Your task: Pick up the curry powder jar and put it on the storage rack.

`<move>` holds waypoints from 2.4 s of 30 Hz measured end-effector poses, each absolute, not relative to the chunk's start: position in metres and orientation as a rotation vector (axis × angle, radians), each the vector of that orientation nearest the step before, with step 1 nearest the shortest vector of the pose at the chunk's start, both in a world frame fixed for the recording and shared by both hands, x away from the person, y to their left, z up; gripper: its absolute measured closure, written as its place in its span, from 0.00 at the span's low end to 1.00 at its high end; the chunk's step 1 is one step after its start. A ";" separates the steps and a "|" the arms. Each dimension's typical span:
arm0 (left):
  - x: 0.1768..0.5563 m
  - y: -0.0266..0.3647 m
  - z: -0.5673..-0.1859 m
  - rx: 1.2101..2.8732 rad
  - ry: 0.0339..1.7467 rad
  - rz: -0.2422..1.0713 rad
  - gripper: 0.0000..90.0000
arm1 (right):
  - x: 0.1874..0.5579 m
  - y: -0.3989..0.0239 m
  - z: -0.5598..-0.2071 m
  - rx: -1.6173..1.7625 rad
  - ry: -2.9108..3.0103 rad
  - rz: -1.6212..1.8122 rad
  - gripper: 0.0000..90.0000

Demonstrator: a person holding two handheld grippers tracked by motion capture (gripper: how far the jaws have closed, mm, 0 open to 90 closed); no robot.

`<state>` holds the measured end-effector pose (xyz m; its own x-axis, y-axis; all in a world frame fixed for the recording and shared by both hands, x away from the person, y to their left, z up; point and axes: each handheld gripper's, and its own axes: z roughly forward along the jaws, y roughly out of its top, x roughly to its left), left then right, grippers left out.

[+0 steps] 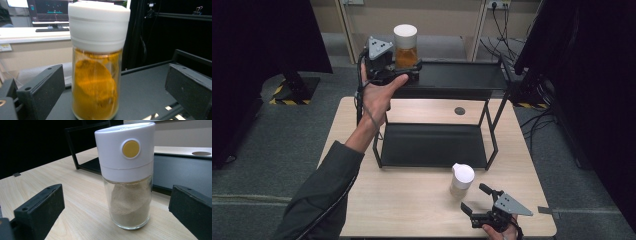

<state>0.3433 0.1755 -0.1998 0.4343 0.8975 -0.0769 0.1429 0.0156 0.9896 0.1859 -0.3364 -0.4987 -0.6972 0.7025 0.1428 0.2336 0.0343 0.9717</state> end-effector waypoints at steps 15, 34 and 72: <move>0.320 0.185 -0.224 1.444 0.897 0.701 0.02 | 0.186 -0.336 -0.499 0.948 1.946 1.702 0.01; 0.283 0.185 -0.261 1.439 0.776 0.640 0.02 | 0.186 -0.336 -0.498 0.946 1.948 1.698 0.01; 0.216 0.201 -0.372 1.472 0.613 0.460 0.02 | 0.186 -0.336 -0.498 0.941 1.951 1.703 0.01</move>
<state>0.2163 0.2011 -0.3721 0.7677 0.6329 -0.1000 0.0801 0.0601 0.9950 0.1859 -0.3356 -0.4983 -0.7016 0.6988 0.1397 0.2330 0.0398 0.9717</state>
